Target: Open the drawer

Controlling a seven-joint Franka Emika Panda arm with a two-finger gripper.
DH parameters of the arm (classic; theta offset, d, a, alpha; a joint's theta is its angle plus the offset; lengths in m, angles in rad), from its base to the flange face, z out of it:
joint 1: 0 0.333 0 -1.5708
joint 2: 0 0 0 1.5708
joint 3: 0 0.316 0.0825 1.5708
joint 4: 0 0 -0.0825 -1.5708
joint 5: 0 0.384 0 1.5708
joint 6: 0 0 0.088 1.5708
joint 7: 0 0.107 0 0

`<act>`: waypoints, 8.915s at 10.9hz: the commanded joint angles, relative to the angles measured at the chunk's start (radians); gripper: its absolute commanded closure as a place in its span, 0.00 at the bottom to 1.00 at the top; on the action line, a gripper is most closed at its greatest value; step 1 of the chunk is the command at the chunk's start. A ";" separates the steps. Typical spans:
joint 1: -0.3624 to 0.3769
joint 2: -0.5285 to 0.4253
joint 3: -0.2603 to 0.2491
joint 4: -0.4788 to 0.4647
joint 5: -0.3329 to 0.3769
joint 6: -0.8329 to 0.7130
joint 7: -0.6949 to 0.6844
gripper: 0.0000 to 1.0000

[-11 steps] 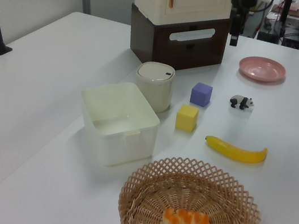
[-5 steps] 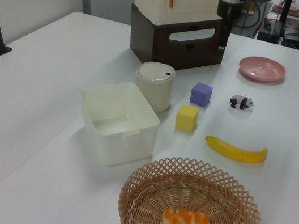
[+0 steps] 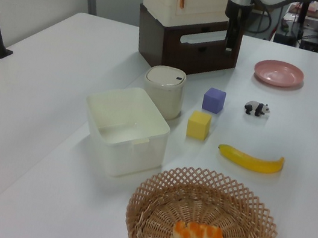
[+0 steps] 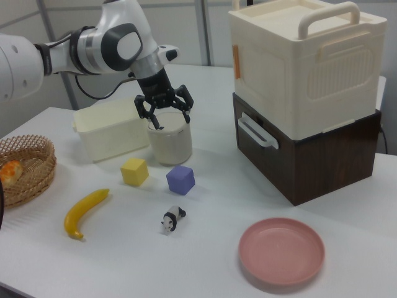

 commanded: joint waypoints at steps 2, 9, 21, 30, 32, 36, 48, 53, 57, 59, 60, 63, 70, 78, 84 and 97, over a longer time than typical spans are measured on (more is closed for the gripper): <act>-0.006 0.045 -0.005 -0.007 -0.048 0.122 -0.037 0.00; -0.079 0.128 -0.005 -0.009 -0.143 0.331 -0.276 0.00; -0.205 0.269 -0.005 -0.010 -0.390 0.711 -0.484 0.09; -0.200 0.234 0.008 -0.015 -0.406 0.707 -0.381 0.14; -0.196 0.229 0.008 -0.016 -0.413 0.707 -0.362 0.15; -0.190 0.202 0.008 -0.061 -0.412 0.707 -0.361 0.29; -0.181 0.240 0.002 -0.027 -0.416 0.712 -0.362 0.45; -0.185 0.243 -0.005 -0.021 -0.418 0.725 -0.364 0.53; -0.188 0.265 -0.005 -0.009 -0.424 0.727 -0.369 0.78; -0.188 0.265 -0.005 -0.009 -0.438 0.727 -0.367 0.85; -0.188 0.265 -0.005 -0.010 -0.439 0.727 -0.369 0.86; -0.188 0.256 -0.003 -0.016 -0.439 0.727 -0.367 0.90; -0.174 0.101 0.006 -0.223 -0.436 0.725 -0.314 0.91; -0.145 -0.039 0.009 -0.413 -0.432 0.715 -0.245 0.91; -0.130 -0.085 0.035 -0.414 -0.421 0.583 -0.180 0.91; -0.124 -0.137 0.178 -0.196 -0.122 0.039 -0.117 0.00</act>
